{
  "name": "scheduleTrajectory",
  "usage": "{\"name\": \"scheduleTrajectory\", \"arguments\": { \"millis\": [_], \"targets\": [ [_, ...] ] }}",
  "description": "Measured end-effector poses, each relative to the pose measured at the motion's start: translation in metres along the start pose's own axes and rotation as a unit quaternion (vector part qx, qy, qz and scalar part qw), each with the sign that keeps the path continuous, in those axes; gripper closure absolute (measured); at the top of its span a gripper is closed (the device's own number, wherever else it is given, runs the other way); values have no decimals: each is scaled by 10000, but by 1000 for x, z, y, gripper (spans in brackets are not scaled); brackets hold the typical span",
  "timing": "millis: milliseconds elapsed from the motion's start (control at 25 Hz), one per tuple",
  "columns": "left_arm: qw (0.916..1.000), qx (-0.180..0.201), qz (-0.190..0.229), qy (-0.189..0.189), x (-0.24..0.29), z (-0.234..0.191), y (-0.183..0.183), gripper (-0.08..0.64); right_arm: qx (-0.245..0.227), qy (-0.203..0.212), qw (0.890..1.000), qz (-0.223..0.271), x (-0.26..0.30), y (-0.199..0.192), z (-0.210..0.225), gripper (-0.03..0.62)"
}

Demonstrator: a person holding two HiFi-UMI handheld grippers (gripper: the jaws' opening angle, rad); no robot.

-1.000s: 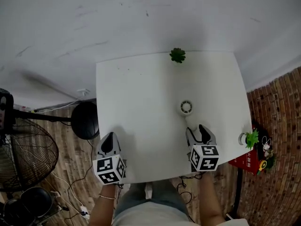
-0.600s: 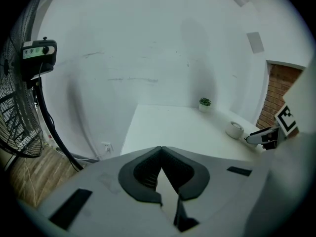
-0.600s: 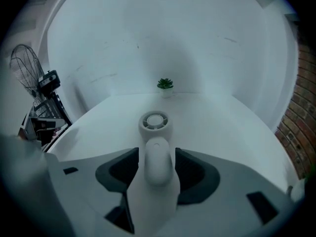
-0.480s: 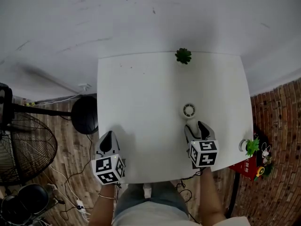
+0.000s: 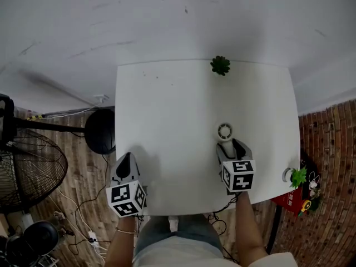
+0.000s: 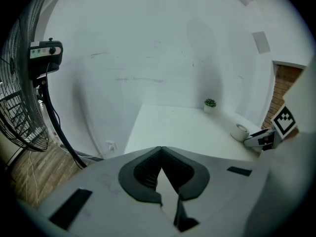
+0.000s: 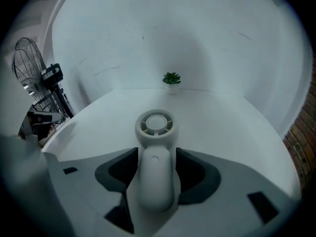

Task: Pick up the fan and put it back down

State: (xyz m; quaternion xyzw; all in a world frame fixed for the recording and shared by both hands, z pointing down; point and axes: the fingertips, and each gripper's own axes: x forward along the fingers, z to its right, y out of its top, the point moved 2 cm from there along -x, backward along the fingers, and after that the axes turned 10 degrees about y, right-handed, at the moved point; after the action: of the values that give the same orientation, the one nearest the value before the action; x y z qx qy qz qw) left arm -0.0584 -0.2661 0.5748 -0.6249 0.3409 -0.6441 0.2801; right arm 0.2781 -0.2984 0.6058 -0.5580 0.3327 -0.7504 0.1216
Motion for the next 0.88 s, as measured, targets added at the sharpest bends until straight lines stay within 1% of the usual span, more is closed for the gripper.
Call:
{"name": "scheduleTrajectory", "arguments": {
  "millis": [400,560,880],
  "targets": [
    [10000,-33,-13,21,1,0,0,551,-16,20,10000,-70,5,-1,1,356],
    [9999,17,39,-94,0,6,1,551,-5,-3,10000,-74,3,-1,3,378],
    [9999,2,47,-122,-2,7,1,551,-23,-25,9999,-138,4,-1,2,399]
  ]
}}
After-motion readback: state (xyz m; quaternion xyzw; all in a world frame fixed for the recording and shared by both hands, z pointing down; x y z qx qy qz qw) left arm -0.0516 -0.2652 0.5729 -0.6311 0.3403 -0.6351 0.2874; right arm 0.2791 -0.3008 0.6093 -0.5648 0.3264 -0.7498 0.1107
